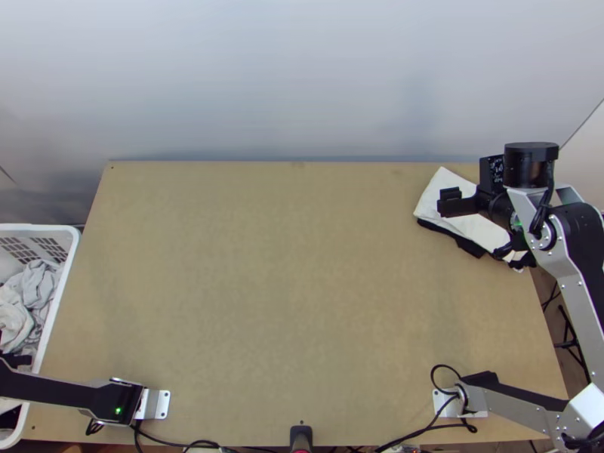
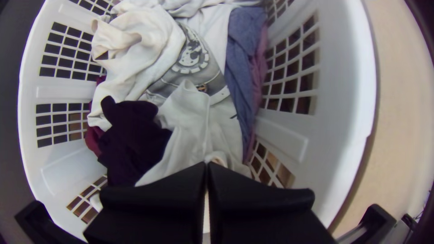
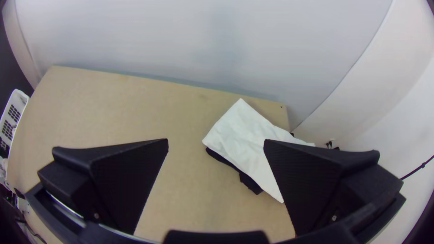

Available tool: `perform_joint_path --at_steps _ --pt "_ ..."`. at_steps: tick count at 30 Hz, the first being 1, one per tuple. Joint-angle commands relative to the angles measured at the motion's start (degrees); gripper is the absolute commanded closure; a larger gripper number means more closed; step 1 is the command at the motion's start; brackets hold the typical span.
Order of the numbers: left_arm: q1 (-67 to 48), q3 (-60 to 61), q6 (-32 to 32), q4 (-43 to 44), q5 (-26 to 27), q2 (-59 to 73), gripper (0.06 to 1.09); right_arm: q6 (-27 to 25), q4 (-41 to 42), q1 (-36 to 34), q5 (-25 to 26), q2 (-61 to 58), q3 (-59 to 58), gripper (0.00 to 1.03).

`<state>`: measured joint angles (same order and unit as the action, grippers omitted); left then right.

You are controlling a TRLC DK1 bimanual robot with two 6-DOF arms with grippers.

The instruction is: Fold the t-shirt

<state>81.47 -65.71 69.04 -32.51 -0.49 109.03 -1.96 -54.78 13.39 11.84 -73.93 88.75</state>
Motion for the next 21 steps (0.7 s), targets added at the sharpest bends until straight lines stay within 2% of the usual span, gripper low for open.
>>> perform_joint_path --at_steps 1,9,15,21 --pt "-0.09 0.41 0.4 -7.39 1.81 -5.5 1.05 0.11 0.03 0.24 0.03 0.02 -0.33 0.05" --pt "-0.61 -2.84 -0.74 -13.98 6.56 -11.74 1.05 0.11 -0.06 0.24 -0.06 0.28 -0.42 0.05" --pt "-1.58 -19.72 -8.74 -32.97 17.45 -11.39 1.05 0.2 -0.06 0.24 -0.06 0.72 -1.12 0.05" --pt "-4.48 -27.1 -12.96 -42.63 23.78 -14.55 1.05 0.55 -0.06 -0.03 -0.06 1.95 -2.35 0.05"
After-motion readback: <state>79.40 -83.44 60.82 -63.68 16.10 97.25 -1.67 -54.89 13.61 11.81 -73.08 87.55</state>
